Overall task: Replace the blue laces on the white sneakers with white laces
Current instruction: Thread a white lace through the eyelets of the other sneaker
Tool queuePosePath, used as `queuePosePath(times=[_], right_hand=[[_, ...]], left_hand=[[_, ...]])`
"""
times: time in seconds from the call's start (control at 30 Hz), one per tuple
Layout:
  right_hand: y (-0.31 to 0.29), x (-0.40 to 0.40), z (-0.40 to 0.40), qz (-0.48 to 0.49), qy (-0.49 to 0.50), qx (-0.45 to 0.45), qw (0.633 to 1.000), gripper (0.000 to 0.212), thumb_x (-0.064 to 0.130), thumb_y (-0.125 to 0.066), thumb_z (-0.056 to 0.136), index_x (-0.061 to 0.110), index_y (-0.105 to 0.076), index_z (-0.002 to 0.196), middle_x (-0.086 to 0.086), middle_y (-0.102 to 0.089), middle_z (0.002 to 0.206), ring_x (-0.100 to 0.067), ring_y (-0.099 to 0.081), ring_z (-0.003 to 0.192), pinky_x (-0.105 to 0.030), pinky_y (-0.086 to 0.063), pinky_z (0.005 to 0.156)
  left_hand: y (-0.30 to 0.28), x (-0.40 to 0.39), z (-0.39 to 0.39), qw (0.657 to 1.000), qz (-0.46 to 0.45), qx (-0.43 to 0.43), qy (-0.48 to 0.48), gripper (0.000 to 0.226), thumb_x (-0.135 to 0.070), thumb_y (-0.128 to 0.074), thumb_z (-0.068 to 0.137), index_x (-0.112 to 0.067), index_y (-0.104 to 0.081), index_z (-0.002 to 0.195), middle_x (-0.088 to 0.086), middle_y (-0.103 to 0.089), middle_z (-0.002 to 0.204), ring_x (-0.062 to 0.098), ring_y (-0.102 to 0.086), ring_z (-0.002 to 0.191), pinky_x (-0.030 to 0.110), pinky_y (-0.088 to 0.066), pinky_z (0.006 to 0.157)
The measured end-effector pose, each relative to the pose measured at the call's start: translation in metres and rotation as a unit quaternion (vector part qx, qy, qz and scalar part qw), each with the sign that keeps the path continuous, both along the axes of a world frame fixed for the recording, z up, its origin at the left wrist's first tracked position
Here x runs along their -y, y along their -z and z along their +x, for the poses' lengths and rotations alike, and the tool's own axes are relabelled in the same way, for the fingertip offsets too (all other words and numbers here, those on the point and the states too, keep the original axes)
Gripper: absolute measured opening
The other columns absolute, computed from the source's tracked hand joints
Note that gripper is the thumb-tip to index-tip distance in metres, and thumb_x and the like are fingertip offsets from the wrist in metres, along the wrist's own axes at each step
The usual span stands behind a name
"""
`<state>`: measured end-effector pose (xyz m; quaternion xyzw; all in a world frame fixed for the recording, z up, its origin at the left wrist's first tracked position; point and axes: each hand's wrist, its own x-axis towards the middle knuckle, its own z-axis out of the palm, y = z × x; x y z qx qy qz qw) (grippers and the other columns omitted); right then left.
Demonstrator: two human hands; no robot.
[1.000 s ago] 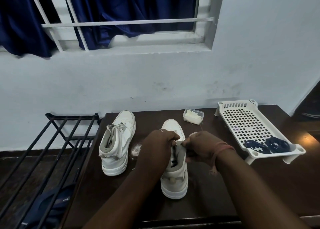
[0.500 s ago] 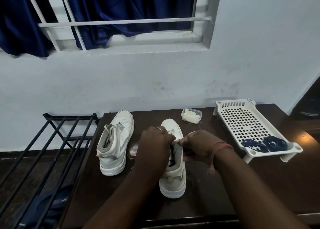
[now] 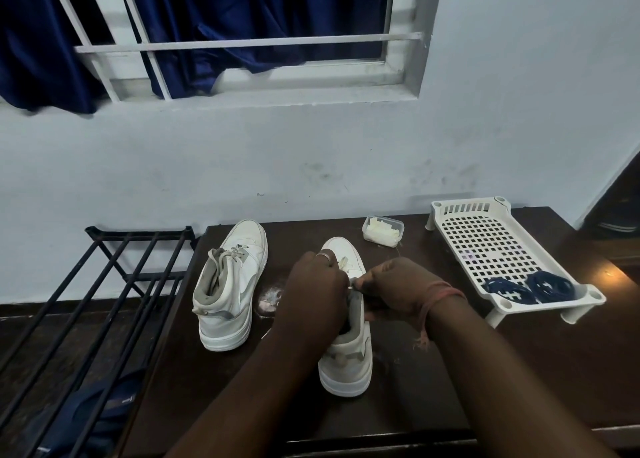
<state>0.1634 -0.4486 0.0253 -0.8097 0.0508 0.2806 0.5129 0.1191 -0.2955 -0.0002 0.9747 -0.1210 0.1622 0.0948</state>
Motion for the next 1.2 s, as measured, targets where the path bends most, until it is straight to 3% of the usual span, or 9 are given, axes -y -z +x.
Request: queuePosePath(times=[0.17,0.37,0.47,0.57,0.77,0.97,1.07,1.13,1.2], right_hand=[[-0.005,0.0,-0.004,0.002,-0.014,0.015,1.0,0.008,0.01,-0.063,0.089,0.007,-0.069,0.085,-0.015,-0.071,0.083,-0.026,-0.07,0.071,-0.04,-0.062,0.072],[-0.013,-0.003,-0.011,0.028,0.001,0.034,0.999,0.014,-0.007,-0.055,0.09,-0.011,-0.068,0.088,-0.028,-0.067,0.078,-0.035,-0.065,0.066,-0.039,-0.061,0.058],[-0.015,-0.006,-0.013,0.027,-0.003,0.041,0.999,0.015,-0.008,-0.054,0.09,-0.009,-0.067,0.083,-0.028,-0.065,0.074,-0.035,-0.065,0.063,-0.04,-0.061,0.057],[-0.013,-0.006,-0.013,0.041,0.014,0.022,0.999,0.02,-0.008,-0.051,0.091,-0.004,-0.063,0.076,-0.024,-0.062,0.068,-0.029,-0.063,0.051,-0.033,-0.058,0.047],[-0.01,-0.004,-0.014,0.075,0.043,-0.005,0.996,0.021,-0.007,-0.05,0.092,-0.001,-0.063,0.077,-0.02,-0.06,0.066,-0.021,-0.06,0.044,-0.027,-0.054,0.043],[-0.007,-0.007,-0.008,-0.13,-0.037,0.101,0.986,0.02,0.012,-0.051,0.088,0.005,-0.06,0.071,-0.009,-0.062,0.052,-0.018,-0.058,0.042,-0.028,-0.05,0.053],[-0.012,-0.003,-0.006,-0.175,-0.058,0.101,0.978,0.022,0.017,-0.047,0.093,0.009,-0.058,0.076,-0.013,-0.066,0.073,-0.027,-0.065,0.065,-0.034,-0.058,0.067],[-0.023,0.001,-0.005,-0.115,0.007,0.131,0.985,0.027,0.011,-0.044,0.096,0.007,-0.057,0.073,-0.011,-0.066,0.07,-0.021,-0.067,0.063,-0.027,-0.058,0.063],[-0.033,0.005,-0.003,0.024,0.192,0.176,0.965,0.032,0.007,-0.038,0.097,0.007,-0.057,0.071,-0.004,-0.064,0.059,-0.009,-0.064,0.052,-0.015,-0.048,0.046]], left_hand=[[0.003,0.001,0.002,1.0,-0.003,-0.001,-0.023,0.024,-0.022,-0.05,0.073,-0.014,-0.064,0.056,0.007,-0.051,0.065,0.028,-0.051,0.066,0.04,-0.041,0.061],[-0.002,0.003,0.002,0.998,-0.036,-0.006,-0.047,0.019,-0.016,-0.052,0.066,-0.014,-0.062,0.051,0.008,-0.049,0.063,0.029,-0.05,0.06,0.038,-0.041,0.054],[0.002,0.0,0.003,0.996,-0.045,-0.006,-0.072,0.019,-0.022,-0.053,0.071,-0.021,-0.069,0.061,0.002,-0.058,0.076,0.028,-0.054,0.074,0.04,-0.045,0.064],[0.006,-0.004,0.002,0.986,-0.138,0.003,-0.098,0.011,-0.03,-0.064,0.068,-0.029,-0.075,0.065,-0.009,-0.066,0.098,0.025,-0.056,0.09,0.042,-0.047,0.075],[0.008,-0.005,0.0,0.969,-0.222,-0.036,-0.103,0.008,-0.032,-0.07,0.071,-0.032,-0.078,0.071,-0.016,-0.065,0.103,0.019,-0.051,0.105,0.043,-0.043,0.09],[0.006,-0.008,-0.002,0.957,-0.274,-0.05,-0.081,0.02,-0.044,-0.067,0.063,-0.032,-0.075,0.077,-0.022,-0.06,0.082,0.008,-0.06,0.099,0.042,-0.045,0.093],[0.003,-0.014,-0.005,0.953,-0.281,-0.054,-0.104,0.027,-0.048,-0.069,0.059,-0.04,-0.069,0.085,-0.02,-0.061,0.089,0.013,-0.061,0.101,0.039,-0.046,0.093],[0.004,-0.019,-0.005,0.951,-0.269,-0.082,-0.126,0.04,-0.05,-0.069,0.056,-0.041,-0.066,0.094,-0.012,-0.062,0.1,0.018,-0.06,0.101,0.039,-0.047,0.092],[0.005,-0.021,-0.005,0.941,-0.288,-0.109,-0.143,0.052,-0.051,-0.07,0.055,-0.037,-0.065,0.105,-0.007,-0.063,0.102,0.018,-0.061,0.1,0.04,-0.05,0.092]])
